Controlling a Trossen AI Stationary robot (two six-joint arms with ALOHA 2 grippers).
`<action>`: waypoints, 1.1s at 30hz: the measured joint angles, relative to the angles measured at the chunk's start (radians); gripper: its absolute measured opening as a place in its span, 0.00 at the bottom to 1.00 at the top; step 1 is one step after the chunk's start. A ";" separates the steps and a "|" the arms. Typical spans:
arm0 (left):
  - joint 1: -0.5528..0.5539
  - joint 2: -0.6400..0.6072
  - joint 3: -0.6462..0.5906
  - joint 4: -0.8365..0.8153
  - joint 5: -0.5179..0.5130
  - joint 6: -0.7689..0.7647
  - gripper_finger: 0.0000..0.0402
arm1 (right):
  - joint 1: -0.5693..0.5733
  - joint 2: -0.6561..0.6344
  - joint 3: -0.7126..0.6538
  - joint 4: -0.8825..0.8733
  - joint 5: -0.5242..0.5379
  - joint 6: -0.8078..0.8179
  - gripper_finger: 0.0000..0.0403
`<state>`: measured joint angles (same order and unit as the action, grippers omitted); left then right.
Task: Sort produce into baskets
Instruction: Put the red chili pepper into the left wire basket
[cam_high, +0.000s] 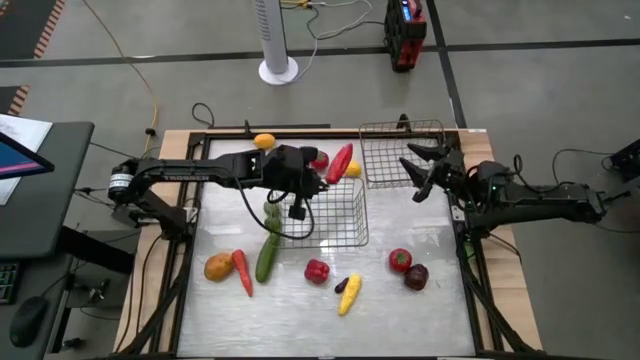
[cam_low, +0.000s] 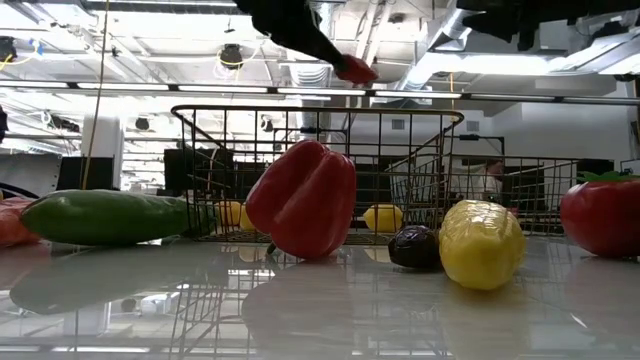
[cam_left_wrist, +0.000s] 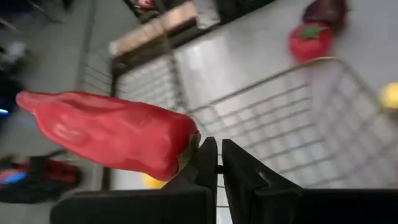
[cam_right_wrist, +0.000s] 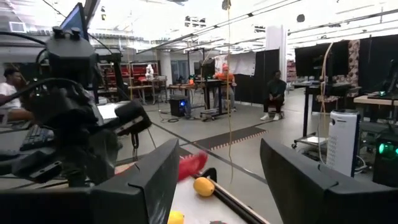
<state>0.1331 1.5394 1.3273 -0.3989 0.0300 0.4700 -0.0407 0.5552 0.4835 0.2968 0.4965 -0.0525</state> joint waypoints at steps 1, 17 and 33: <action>-0.004 0.000 0.000 -0.021 0.037 -0.013 0.00 | 0.008 0.000 0.000 0.000 0.000 0.000 0.63; -0.137 0.000 0.000 -0.241 0.014 -0.065 0.05 | 0.074 0.000 0.000 0.000 0.000 0.000 0.63; -0.150 0.000 0.000 -0.243 -0.060 -0.233 0.17 | 0.073 0.001 0.000 -0.004 0.000 0.000 0.63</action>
<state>-0.0172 1.5394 1.3273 -0.6418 -0.0299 0.2369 0.0326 0.5560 0.4835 0.2931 0.4969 -0.0525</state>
